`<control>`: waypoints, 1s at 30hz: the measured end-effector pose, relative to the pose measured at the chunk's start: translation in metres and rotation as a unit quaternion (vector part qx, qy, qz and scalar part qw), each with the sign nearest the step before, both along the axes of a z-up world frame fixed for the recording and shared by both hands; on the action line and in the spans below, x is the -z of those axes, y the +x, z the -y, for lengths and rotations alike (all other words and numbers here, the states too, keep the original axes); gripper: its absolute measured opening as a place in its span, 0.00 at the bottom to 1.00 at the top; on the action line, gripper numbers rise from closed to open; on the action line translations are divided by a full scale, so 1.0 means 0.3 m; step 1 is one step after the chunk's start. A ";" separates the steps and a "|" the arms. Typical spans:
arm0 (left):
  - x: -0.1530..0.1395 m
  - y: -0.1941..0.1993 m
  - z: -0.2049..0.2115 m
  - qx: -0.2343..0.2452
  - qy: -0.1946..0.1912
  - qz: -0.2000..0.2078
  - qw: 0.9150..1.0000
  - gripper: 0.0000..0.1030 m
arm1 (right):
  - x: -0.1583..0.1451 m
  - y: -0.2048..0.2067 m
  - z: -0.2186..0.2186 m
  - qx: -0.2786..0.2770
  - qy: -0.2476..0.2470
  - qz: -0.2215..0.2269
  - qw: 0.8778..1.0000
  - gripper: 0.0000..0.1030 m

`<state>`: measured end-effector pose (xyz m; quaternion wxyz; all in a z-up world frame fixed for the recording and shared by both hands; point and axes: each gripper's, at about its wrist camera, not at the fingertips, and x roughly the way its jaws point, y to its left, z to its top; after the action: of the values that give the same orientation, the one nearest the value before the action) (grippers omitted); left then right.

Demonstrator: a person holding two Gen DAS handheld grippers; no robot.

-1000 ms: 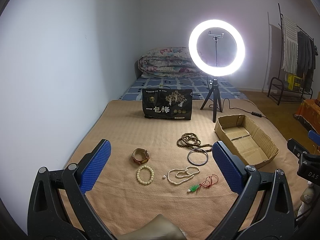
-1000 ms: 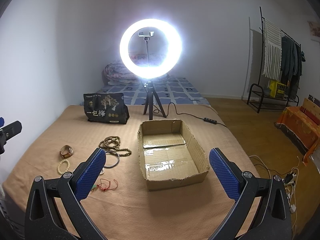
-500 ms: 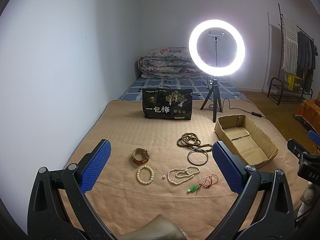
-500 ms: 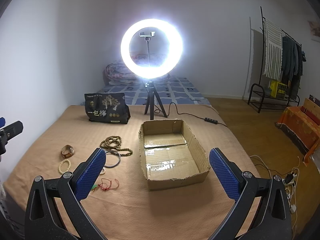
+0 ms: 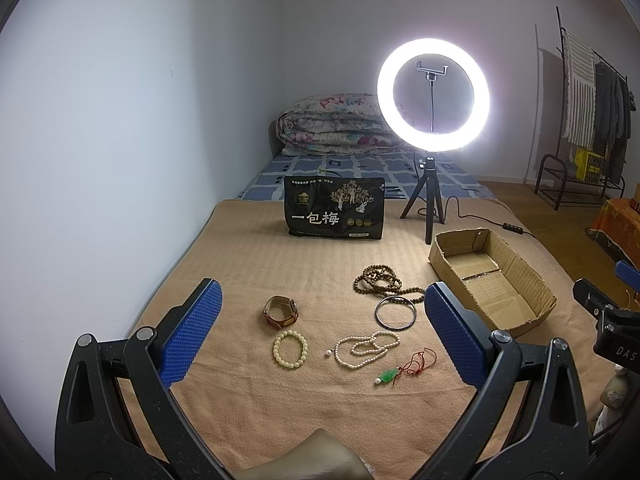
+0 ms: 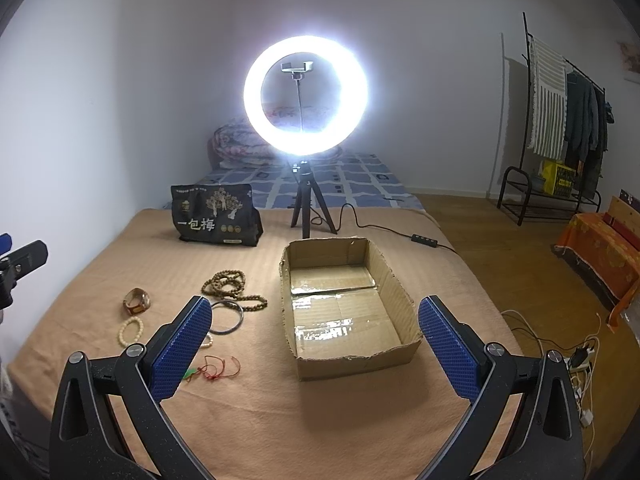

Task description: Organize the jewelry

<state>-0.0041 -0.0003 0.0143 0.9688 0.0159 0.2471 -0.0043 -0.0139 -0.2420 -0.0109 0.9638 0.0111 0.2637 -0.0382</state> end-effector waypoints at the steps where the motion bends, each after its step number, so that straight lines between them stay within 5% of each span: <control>1: -0.001 0.001 0.000 0.000 0.000 0.000 1.000 1.00 | 0.000 0.000 0.000 0.000 0.001 0.000 1.000 1.00; 30: 0.099 0.133 -0.121 -0.014 0.003 -0.045 0.999 1.00 | 0.071 0.062 -0.059 -0.038 0.004 -0.034 0.999 1.00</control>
<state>0.0359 0.0361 -0.0156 0.9567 0.0154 0.2906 0.0091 0.0048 -0.2244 -0.0322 0.9550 0.0041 0.2966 -0.0011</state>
